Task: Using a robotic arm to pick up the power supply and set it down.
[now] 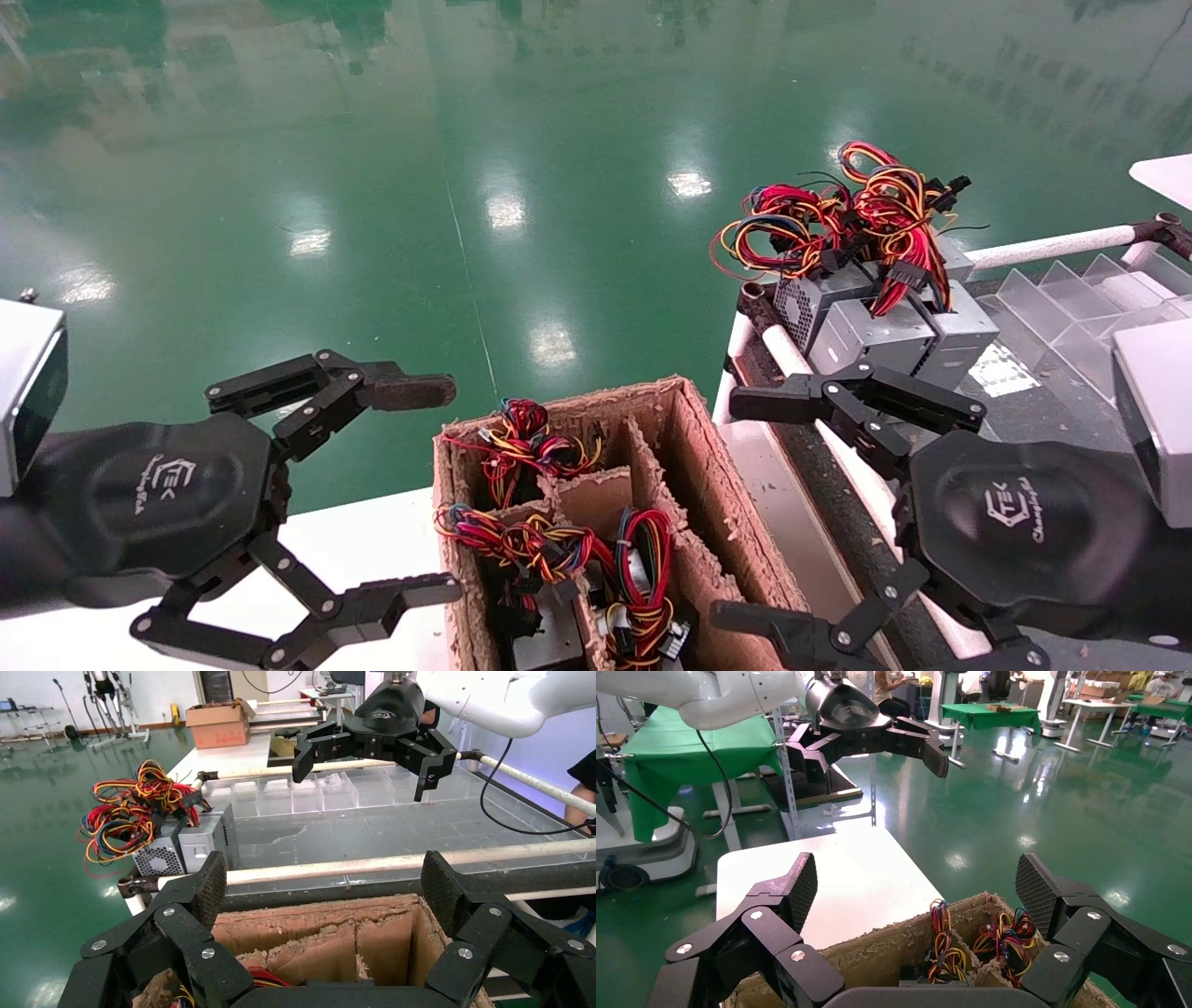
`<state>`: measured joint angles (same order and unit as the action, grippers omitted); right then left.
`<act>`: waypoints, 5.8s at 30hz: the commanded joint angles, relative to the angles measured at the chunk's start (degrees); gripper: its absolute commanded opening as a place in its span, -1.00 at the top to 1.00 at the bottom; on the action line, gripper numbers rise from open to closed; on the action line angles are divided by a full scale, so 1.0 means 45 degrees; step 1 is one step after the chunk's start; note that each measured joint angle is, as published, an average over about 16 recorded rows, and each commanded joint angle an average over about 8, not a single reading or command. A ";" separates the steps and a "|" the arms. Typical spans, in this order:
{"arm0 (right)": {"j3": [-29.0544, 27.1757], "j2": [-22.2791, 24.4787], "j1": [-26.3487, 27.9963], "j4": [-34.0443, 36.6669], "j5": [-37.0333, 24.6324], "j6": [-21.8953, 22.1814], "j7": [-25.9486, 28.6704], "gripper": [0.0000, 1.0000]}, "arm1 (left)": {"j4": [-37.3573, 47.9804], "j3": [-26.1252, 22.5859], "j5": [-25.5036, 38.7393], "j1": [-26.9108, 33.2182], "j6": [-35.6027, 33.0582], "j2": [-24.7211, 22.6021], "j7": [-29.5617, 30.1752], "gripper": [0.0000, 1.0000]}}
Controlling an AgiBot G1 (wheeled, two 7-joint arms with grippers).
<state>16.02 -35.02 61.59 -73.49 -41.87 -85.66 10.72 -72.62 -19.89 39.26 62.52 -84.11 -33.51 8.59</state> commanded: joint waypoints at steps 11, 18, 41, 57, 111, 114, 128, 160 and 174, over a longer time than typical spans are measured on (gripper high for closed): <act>0.0000 0.0000 0.0000 0.0000 0.0000 0.0000 0.0000 -1.00 | 0.0000 0.0000 0.0000 0.0000 0.0000 0.0000 0.0000 1.00; 0.0000 0.0000 0.0000 0.0000 0.0000 0.0000 0.0000 -1.00 | 0.0000 0.0000 0.0000 0.0000 0.0000 0.0000 0.0000 1.00; 0.0000 0.0000 0.0000 0.0000 0.0000 0.0000 0.0000 -1.00 | 0.0000 0.0000 0.0000 0.0000 0.0000 0.0000 0.0000 1.00; 0.0000 0.0000 0.0000 0.0000 0.0000 0.0000 0.0000 -1.00 | 0.0000 0.0000 0.0000 0.0000 0.0000 0.0000 0.0000 -1.00; 0.4152 -0.4009 0.2555 -0.0791 -1.1042 0.3638 -0.4767 -1.00 | 0.0004 -0.0009 -0.0005 0.0004 0.0000 0.0002 -0.0006 -1.00; 0.4340 -0.4236 0.2647 -0.0789 -1.1451 0.3716 -0.4754 -1.00 | 0.0004 -0.0009 -0.0005 0.0004 0.0000 0.0002 -0.0006 -1.00; 0.4992 -0.5084 0.2779 -0.0745 -1.3128 0.4300 -0.4613 0.42 | 0.0004 -0.0012 -0.0007 0.0005 0.0001 0.0003 -0.0007 -1.00; 0.5160 -0.5280 0.2442 -0.0745 -1.3484 0.4757 -0.5146 1.00 | 0.0004 -0.0017 -0.0011 0.0006 0.0004 0.0005 -0.0010 -1.00; 0.4845 -0.5189 0.2107 -0.0804 -1.3338 0.5639 -0.5817 1.00 | 0.0004 -0.0020 -0.0012 0.0007 0.0005 0.0006 -0.0011 -1.00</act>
<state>37.70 -58.29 71.18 -77.12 -101.56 -60.44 -15.50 -72.60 -19.98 39.20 62.55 -84.09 -33.48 8.54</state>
